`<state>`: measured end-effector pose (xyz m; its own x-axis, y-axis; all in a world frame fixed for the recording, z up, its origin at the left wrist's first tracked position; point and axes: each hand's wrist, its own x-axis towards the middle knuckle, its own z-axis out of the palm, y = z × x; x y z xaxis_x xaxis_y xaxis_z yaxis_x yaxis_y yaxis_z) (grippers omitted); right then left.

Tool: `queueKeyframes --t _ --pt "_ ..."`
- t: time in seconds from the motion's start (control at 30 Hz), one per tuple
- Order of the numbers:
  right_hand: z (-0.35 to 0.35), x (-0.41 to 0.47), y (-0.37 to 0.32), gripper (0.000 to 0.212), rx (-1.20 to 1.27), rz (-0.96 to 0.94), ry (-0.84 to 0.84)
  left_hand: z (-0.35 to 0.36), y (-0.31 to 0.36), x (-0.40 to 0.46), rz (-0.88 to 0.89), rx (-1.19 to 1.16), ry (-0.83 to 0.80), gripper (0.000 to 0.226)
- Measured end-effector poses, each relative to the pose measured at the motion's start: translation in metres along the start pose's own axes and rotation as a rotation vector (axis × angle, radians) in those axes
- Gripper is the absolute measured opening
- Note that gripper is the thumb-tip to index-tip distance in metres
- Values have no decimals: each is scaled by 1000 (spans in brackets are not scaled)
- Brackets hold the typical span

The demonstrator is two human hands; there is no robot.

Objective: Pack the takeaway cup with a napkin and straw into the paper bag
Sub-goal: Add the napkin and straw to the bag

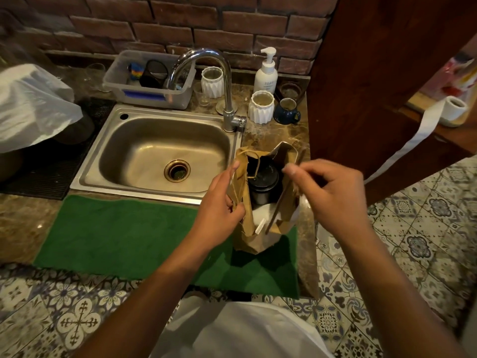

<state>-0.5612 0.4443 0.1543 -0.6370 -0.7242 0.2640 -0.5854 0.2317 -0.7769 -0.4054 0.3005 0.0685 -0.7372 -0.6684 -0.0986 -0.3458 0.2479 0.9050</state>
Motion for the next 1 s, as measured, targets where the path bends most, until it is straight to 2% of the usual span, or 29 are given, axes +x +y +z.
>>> queueKeyframes --t 0.1,0.2,0.3,0.53,0.7,0.87,1.0 --pt "-4 5 -4 17 67 3 193 -3 1 -1 0 -4 0 92" --pt "-3 10 -5 20 67 -2 252 -6 3 -2 8 -5 -15 92" --pt "4 10 -1 10 15 -16 199 -8 5 -3 10 -13 -30 93" --pt "28 -1 30 20 -76 116 -31 -8 3 -2 12 6 -35 94" --pt "26 -6 37 28 -9 124 -12 -11 2 -2 15 12 -73 92" --pt "23 -5 41 24 -22 137 14 -14 5 -1 -11 25 -84 92" --pt "20 -5 41 18 63 157 114 -17 9 -2 -42 19 -98 95"
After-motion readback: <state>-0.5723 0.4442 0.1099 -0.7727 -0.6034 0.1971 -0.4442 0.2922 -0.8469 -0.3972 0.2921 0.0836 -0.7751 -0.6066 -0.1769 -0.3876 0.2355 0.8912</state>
